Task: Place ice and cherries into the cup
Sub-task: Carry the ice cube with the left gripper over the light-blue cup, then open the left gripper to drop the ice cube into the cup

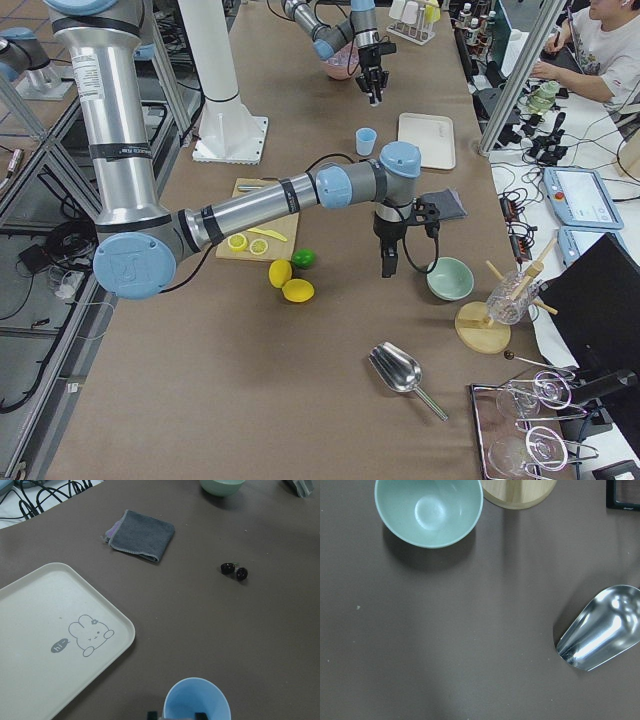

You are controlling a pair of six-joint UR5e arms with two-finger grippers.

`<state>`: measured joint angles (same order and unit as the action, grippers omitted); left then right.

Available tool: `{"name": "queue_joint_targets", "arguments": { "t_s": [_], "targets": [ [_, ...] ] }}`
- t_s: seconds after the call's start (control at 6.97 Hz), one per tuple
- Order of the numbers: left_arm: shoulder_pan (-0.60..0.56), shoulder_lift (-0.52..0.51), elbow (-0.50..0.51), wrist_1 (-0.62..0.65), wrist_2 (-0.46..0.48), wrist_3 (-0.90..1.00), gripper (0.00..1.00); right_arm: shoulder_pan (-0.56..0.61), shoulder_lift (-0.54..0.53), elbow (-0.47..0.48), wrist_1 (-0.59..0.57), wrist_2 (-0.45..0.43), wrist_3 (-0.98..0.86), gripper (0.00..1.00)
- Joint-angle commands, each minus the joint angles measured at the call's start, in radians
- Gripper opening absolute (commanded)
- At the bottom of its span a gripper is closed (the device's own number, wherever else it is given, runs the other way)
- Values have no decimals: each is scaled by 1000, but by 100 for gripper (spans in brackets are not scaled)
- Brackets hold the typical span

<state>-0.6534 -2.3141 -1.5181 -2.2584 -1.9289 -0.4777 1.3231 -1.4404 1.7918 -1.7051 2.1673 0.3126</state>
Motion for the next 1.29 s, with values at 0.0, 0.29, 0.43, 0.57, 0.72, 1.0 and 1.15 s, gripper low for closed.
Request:
{"name": "queue_joint_targets", "arguments": {
  "t_s": [0.0,0.29,0.43,0.57,0.72,1.0,1.15],
  "targets": [
    [46,-11,18,2,54,-4,0,-4,0,-3,-1,0,0,100],
    [54,-11,47,-1,54,-2,0,-4,-8,-2,1,-1,-1,100],
    [52,-13,61,-4,54,-1,0,-4,-8,-2,1,-1,0,100],
    [54,-27,76,-4,56,-1,0,-4,-8,-2,1,-4,-1,100],
    [58,-39,94,-6,67,-2,0,-4,-8,-2,1,-6,-1,100],
    [86,-50,104,-9,133,-1,0,-4,-12,-3,1,-9,-1,100],
    [87,-50,104,-9,133,-1,0,-4,-12,-2,1,-9,-1,100]
  ]
}}
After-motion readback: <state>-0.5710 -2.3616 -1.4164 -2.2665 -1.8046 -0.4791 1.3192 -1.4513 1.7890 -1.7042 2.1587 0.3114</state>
